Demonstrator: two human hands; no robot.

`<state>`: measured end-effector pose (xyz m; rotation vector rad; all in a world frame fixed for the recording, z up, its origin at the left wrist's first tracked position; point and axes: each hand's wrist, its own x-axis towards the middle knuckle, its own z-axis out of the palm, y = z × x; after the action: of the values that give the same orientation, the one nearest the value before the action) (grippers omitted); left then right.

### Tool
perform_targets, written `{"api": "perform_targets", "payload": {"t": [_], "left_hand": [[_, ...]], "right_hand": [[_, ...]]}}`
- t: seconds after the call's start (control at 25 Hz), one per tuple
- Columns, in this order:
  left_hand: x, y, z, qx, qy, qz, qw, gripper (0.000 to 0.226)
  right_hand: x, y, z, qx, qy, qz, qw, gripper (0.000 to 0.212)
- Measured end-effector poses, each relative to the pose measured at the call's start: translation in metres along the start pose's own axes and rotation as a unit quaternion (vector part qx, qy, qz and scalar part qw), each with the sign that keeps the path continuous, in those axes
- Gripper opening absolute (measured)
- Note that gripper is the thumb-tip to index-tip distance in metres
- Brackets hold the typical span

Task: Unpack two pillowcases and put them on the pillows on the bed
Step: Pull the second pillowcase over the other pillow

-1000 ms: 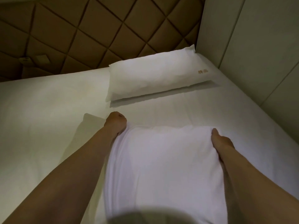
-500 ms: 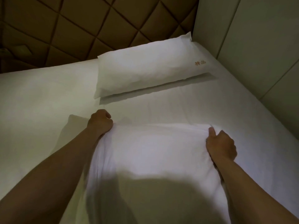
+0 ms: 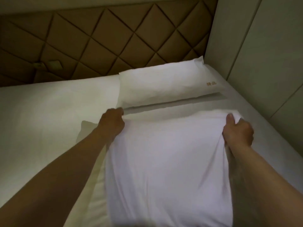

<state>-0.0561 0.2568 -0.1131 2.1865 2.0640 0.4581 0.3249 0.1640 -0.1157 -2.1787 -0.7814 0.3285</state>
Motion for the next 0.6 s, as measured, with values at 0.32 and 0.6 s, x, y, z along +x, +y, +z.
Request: {"api": "perform_targets", "payload": {"t": [0.32, 0.6], "left_hand": [[-0.014, 0.034, -0.115, -0.115, 0.262, -0.003, 0.958, 0.028], [-0.081, 0.021, -0.034, -0.159, 0.028, -0.140, 0.977, 0.029]], "right_hand": [[0.013, -0.086, -0.059, 0.281, -0.025, -0.083, 0.956, 0.047], [-0.036, 0.001, -0.040, 0.196, -0.167, 0.012, 0.966, 0.042]]}}
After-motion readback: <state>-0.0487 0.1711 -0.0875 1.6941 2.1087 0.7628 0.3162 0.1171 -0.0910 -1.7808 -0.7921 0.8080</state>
